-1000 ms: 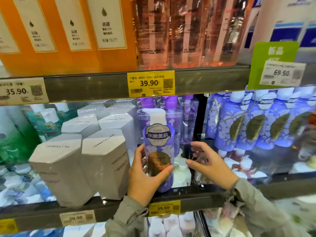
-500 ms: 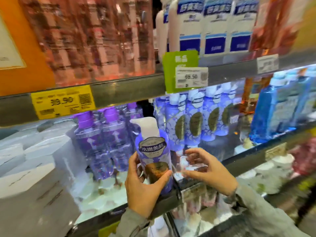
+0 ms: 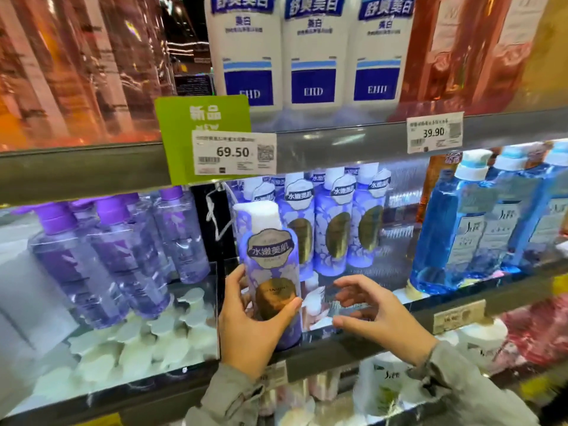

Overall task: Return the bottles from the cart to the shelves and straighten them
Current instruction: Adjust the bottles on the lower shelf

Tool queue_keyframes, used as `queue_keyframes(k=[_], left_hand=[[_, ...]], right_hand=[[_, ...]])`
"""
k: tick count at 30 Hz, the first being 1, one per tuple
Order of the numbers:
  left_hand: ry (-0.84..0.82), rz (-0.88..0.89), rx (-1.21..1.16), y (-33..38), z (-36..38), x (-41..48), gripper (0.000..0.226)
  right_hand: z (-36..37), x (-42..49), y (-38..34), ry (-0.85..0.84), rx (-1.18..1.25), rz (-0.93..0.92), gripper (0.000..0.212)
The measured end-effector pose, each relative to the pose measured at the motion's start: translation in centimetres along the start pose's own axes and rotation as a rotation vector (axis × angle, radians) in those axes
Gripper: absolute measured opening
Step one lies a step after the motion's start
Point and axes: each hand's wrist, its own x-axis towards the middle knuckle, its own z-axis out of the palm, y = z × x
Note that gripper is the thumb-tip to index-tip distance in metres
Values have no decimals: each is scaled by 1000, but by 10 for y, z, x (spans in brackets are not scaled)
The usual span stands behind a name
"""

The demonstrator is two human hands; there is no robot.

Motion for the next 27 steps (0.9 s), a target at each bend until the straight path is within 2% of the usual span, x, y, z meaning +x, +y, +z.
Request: queue_keyframes(k=[8,14,27], left_hand=[[34,-9,149,-5,45,0,81],[17,-6,253,-3,66,4,85],[-29,-31,367,-5,128,19,84]], right_hand=[[-39,-1,22,-1,36,-10,47],[-60,-1,28,8,-68,-33,50],[-93,-11,41,54,31,13,50]])
